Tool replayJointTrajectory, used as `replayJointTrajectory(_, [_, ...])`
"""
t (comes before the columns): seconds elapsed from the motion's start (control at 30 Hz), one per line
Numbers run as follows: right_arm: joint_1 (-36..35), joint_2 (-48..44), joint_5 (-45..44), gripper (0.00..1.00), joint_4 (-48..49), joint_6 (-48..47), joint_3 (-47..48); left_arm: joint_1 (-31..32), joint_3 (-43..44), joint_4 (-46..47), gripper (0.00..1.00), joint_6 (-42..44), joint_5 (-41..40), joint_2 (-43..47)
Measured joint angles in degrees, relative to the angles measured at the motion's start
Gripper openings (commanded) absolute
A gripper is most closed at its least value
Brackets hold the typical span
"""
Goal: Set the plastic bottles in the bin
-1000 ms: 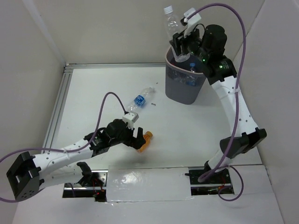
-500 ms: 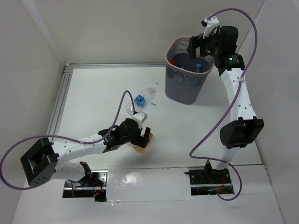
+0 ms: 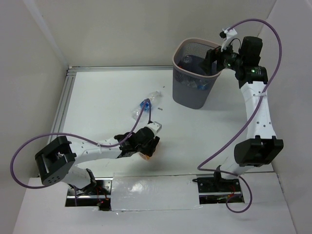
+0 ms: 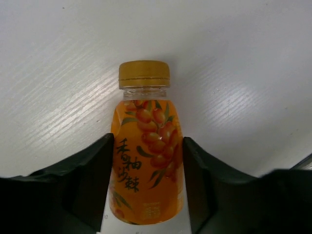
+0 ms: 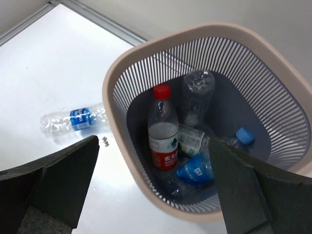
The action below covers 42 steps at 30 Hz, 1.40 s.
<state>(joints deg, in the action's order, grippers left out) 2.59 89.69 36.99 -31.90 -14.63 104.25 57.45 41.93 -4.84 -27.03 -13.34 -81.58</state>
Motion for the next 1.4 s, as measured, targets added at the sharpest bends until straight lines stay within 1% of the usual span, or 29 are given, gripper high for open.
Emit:
replayJointTrajectory(0.07, [0.8, -1.4, 1.1, 1.00, -0.2, 0.1, -1.7, 0.1, 0.6, -0.7, 0.48, 0.3, 0.0, 0.0])
replayJointTrajectory(0.1, [1.5, -2.2, 1.6, 1.00, -0.1, 0.3, -2.7, 0.1, 1.0, -1.1, 0.36, 0.6, 0.1, 0.0])
replayJointTrajectory(0.13, [1.9, -3.0, 2.0, 1.00, -0.2, 0.3, -3.6, 0.1, 1.6, -1.5, 0.29, 1.4, 0.2, -0.1])
replayJointTrajectory(0.17, [2.5, -3.6, 2.4, 1.00, -0.2, 0.3, -4.4, 0.1, 2.1, -2.0, 0.27, 1.6, 0.3, -0.2])
replayJointTrajectory(0.2, [3.2, -4.2, 2.9, 1.00, -0.2, 0.3, -5.2, 0.1, 2.9, -2.5, 0.20, 1.7, 0.4, -0.3])
replayJointTrajectory(0.27, [4.8, -5.2, 3.5, 1.00, -0.2, 0.3, -6.6, 0.1, 4.7, -3.5, 0.20, 1.9, 0.7, -0.6])
replayJointTrajectory(0.3, [5.7, -5.7, 3.8, 0.97, -0.2, 0.3, -7.5, 0.1, 5.9, -4.3, 0.20, 2.3, 0.8, -0.6])
replayJointTrajectory(0.37, [7.3, -6.8, 4.2, 0.87, -0.1, 0.3, -9.3, -0.2, 9.0, -5.7, 0.20, 3.1, 1.2, -0.6])
replayJointTrajectory(0.4, [8.2, -7.5, 4.3, 0.74, -0.1, 0.4, -10.2, -0.3, 9.7, -6.9, 0.20, 3.4, 1.5, -0.6])
replayJointTrajectory(0.43, [9.0, -8.2, 4.3, 0.66, 0.1, 0.3, -11.2, -0.6, 13.5, -7.7, 0.20, 3.8, 1.7, -0.6])
replayJointTrajectory(0.53, [10.8, -11.0, 4.4, 0.30, 0.7, 0.2, -14.5, -1.9, 22.3, -9.8, 0.20, 5.9, 3.0, -0.5])
replayJointTrajectory(0.57, [11.3, -12.2, 4.4, 0.13, 1.4, 0.4, -15.9, -2.7, 26.1, -10.1, 0.20, 6.4, 3.8, -0.5])
replayJointTrajectory(0.63, [12.1, -14.6, 4.2, 0.02, 1.8, 0.0, -18.5, -4.7, 33.2, -10.2, 0.20, 7.6, 5.7, -0.4])
replayJointTrajectory(0.67, [12.3, -15.8, 4.0, 0.00, 2.3, 0.0, -19.9, -5.9, 36.8, -9.7, 0.20, 8.1, 6.7, -0.4])
replayJointTrajectory(0.7, [12.4, -16.9, 3.9, 0.00, 2.4, -0.2, -21.2, -7.3, 40.5, -9.3, 0.20, 8.7, 7.9, -0.4])
replayJointTrajectory(0.73, [12.5, -17.9, 3.8, 0.00, 2.4, -0.2, -22.1, -8.5, 43.8, -8.4, 0.17, 9.0, 9.2, -0.6])
replayJointTrajectory(0.8, [12.6, -19.7, 3.7, 0.00, 2.8, -0.7, -24.2, -11.4, 50.6, -5.6, 0.17, 9.1, 11.9, -1.6])
replayJointTrajectory(0.9, [12.8, -22.0, 3.6, 0.00, 2.8, -1.5, -27.1, -15.4, 60.5, 0.2, 0.17, 8.3, 16.7, -5.9])
replayJointTrajectory(0.97, [12.9, -23.3, 3.5, 0.00, 2.8, -2.2, -29.2, -17.4, 66.8, 4.8, 0.17, 6.5, 19.8, -10.6])
replayJointTrajectory(1.03, [12.9, -24.4, 3.6, 0.00, 2.3, -3.0, -30.8, -18.8, 70.3, 9.7, 0.17, 3.9, 22.1, -15.4])
replayJointTrajectory(1.13, [13.0, -26.0, 3.7, 0.00, 1.0, -4.8, -32.6, -20.3, 74.6, 14.7, 0.17, -0.5, 24.2, -23.9])
replayJointTrajectory(1.27, [13.0, -29.2, 3.8, 0.00, 0.2, -6.1, -35.0, -21.1, 85.5, 17.0, 0.19, -6.0, 25.2, -37.7])
replayJointTrajectory(1.3, [13.0, -30.0, 3.8, 0.00, 0.0, -6.4, -35.8, -21.2, 87.7, 17.6, 0.20, -6.9, 25.1, -40.7])
replayJointTrajectory(1.33, [13.0, -31.0, 3.8, 0.00, -0.2, -6.7, -36.6, -21.3, 89.3, 17.7, 0.24, -7.6, 24.7, -43.1])
replayJointTrajectory(1.4, [13.0, -32.3, 4.0, 0.00, -0.5, -7.0, -38.1, -21.3, 90.8, 17.9, 0.28, -7.9, 23.2, -46.4])
